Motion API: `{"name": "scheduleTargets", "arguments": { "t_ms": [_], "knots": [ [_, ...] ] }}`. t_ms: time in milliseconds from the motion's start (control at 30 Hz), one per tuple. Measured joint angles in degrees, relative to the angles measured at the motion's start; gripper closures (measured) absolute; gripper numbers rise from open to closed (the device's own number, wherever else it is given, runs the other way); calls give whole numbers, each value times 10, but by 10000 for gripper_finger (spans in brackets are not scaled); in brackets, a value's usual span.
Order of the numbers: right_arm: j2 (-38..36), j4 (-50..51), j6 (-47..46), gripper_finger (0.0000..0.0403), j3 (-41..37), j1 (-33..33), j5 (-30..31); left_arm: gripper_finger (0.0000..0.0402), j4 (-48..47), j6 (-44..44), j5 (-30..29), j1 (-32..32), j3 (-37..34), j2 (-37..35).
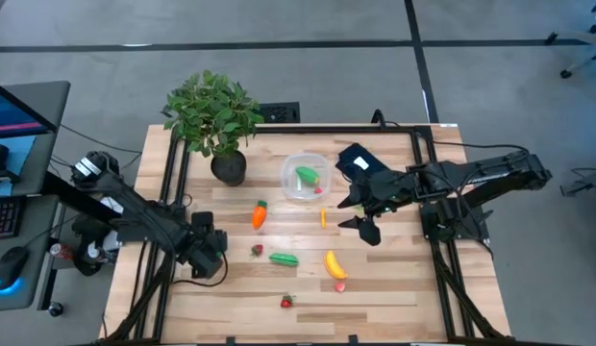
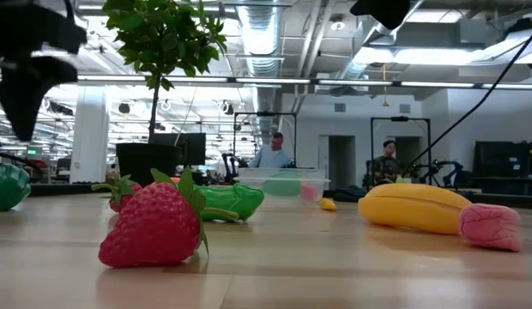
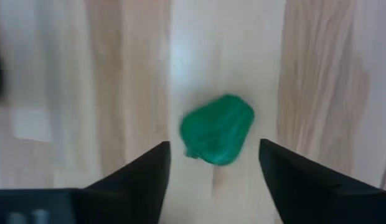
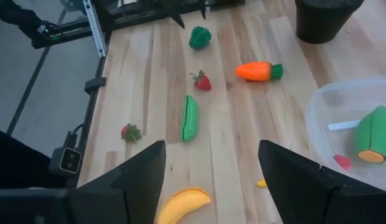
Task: Pick and placing Produce into tupperware
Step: Put the green bell pepper into the transparent bin
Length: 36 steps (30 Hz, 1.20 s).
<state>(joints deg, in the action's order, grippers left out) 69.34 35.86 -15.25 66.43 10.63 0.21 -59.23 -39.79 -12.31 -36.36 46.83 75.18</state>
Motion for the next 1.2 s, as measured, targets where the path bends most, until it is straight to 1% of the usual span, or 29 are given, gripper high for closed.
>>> {"name": "scheduleTargets", "arguments": {
  "t_ms": [67, 133, 267, 367, 433, 500, 600, 867, 1200],
  "knots": [
    [0, -2, -8, 152, 0, 3, 0, 134, 5, 0, 12, 0, -9, 0],
    [0, -4, -13, 152, 0, 2, 0, 113, 7, 0, 10, -1, -11, 0],
    [0, -5, -14, 152, 0, 2, 0, 79, 7, 9, -21, -2, -11, 0],
    [0, -10, -15, 152, 0, 2, 0, 62, 16, 24, -45, -2, -11, 0],
    [0, -12, -17, 152, 0, 2, 0, 55, 35, 39, -49, -2, -12, 0],
    [0, -12, -17, 152, 0, 2, 0, 51, 65, 51, -49, -1, -23, -1],
    [0, -12, -19, 152, 0, 2, 0, 49, 105, 54, -29, -1, -51, -1],
    [0, -13, -24, 152, 0, 2, 0, 49, 108, 42, -31, 1, -85, -1],
    [0, -17, -24, 152, 0, 2, 0, 49, 182, 24, -16, 1, -139, -1]
  ]
}}
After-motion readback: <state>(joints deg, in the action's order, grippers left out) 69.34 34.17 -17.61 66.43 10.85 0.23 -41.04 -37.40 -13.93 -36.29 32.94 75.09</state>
